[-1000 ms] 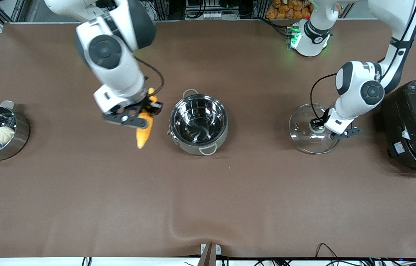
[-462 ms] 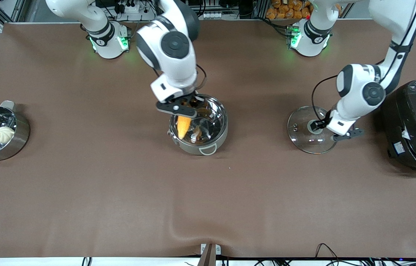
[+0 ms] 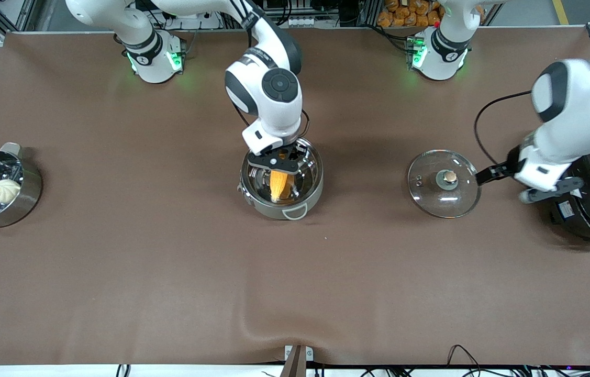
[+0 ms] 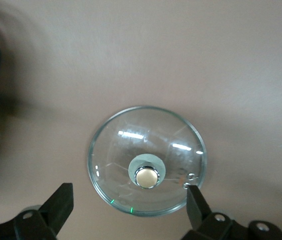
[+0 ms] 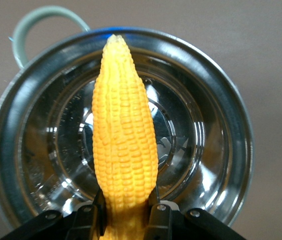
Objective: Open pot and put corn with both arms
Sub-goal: 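Lower the corn into the pot and open the right gripper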
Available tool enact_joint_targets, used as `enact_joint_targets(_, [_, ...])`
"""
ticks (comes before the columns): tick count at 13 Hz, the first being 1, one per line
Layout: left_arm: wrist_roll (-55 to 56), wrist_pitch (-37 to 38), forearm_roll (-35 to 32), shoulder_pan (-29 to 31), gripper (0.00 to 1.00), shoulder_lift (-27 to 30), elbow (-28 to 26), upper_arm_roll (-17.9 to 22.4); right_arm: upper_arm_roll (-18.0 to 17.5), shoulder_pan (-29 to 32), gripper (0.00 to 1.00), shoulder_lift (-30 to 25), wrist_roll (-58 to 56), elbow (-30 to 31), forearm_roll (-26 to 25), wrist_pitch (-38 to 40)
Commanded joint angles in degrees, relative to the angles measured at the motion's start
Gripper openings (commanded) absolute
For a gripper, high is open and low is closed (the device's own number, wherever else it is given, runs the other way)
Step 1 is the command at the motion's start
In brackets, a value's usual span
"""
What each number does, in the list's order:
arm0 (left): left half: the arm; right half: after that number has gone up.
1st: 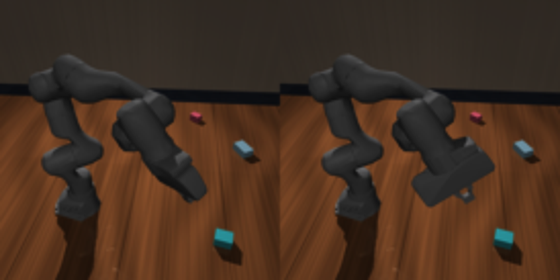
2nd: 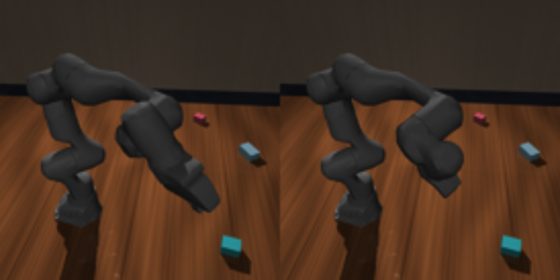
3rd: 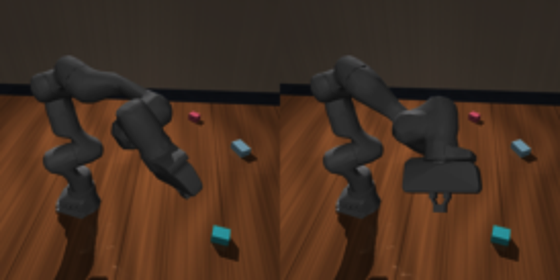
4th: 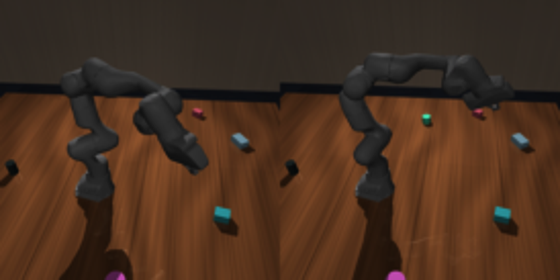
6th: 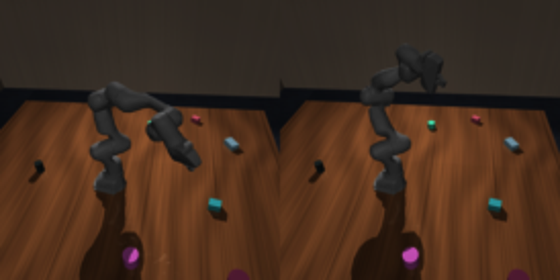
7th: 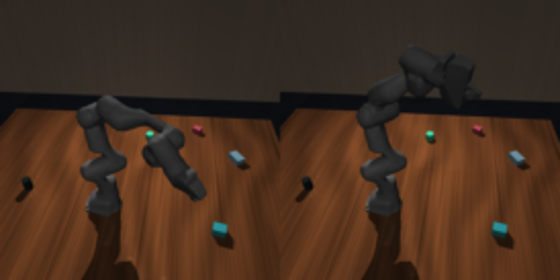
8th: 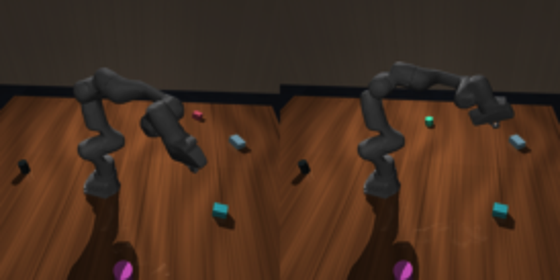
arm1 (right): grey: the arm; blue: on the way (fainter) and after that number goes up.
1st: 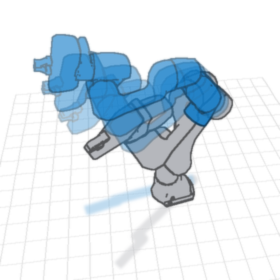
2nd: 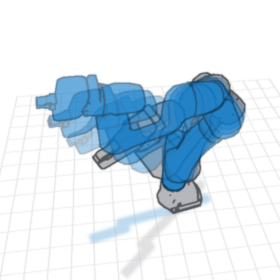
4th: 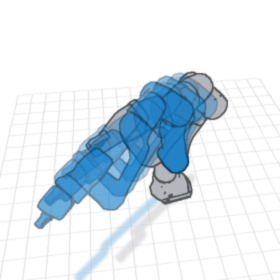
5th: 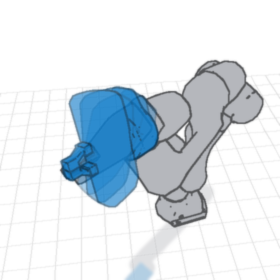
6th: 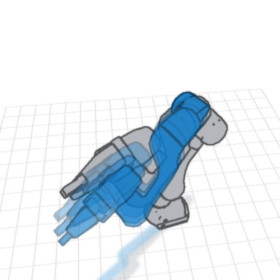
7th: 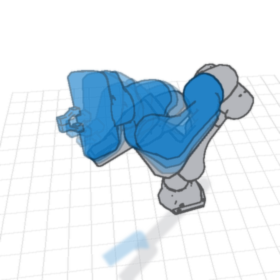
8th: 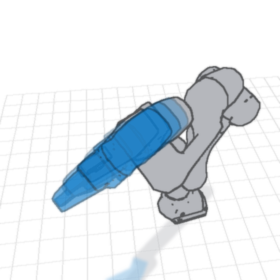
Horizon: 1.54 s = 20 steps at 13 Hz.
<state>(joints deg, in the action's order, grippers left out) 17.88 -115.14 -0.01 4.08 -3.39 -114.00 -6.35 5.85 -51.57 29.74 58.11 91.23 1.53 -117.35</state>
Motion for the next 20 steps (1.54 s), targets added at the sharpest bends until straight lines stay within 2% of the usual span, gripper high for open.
enact_joint_targets(1, [-1.5, 9.8, 0.2, 0.3, 1.00, -1.2, 9.4, -0.1, 0.6, -1.3, 0.29, 1.2, 1.5, -0.4, -1.4, -0.5])
enact_joint_targets(2, [-2.1, 14.5, 0.2, 0.2, 1.00, -1.4, 13.5, -0.1, 0.7, -1.3, 0.52, 1.2, 1.4, -0.5, -1.5, -0.5])
enact_joint_targets(3, [-2.3, 17.6, 0.2, 0.2, 1.00, -1.3, 16.1, -0.1, 0.7, -1.3, 0.92, 1.2, 1.4, -0.5, -2.2, -0.5])
enact_joint_targets(4, [-2.3, 20.1, 0.2, 0.2, 1.00, -0.9, 17.8, -0.1, 0.7, -1.1, 1.00, 1.1, 1.5, -0.7, -4.1, -0.5])
enact_joint_targets(6, [-2.6, 24.5, 0.1, 0.2, 1.00, 0.0, 20.6, 0.0, 0.7, -0.3, 1.00, 0.2, 1.5, -0.9, -4.5, -0.5])
enact_joint_targets(9, [-5.4, 25.1, 0.1, 0.2, 1.00, 3.6, 20.2, -0.4, 0.6, 3.0, 1.00, -3.6, 0.9, -1.5, -3.5, -0.3])
enact_joint_targets(11, [-6.3, 25.1, 0.1, 0.1, 1.00, 4.7, 20.1, -0.8, 0.6, 5.5, 1.00, -8.1, 0.4, -1.3, -1.9, 0.4])
enact_joint_targets(14, [-9.6, 25.1, 0.3, 0.1, 1.00, 4.5, 21.0, -0.2, 0.6, 11.0, 1.00, -16.0, -0.4, -1.1, -0.5, 6.1])
enact_joint_targets(17, [-10.6, 26.8, -0.1, -0.5, 1.00, 2.2, 25.5, 0.8, 0.6, 20.6, 1.00, -24.5, -18.2, -1.0, -0.5, 16.4])
enact_joint_targets(20, [-11.8, 29.7, -0.2, -1.0, 1.00, 1.1, 28.2, 2.7, 0.7, 31.6, 1.00, -30.2, -34.6, -1.1, -0.5, 21.9])
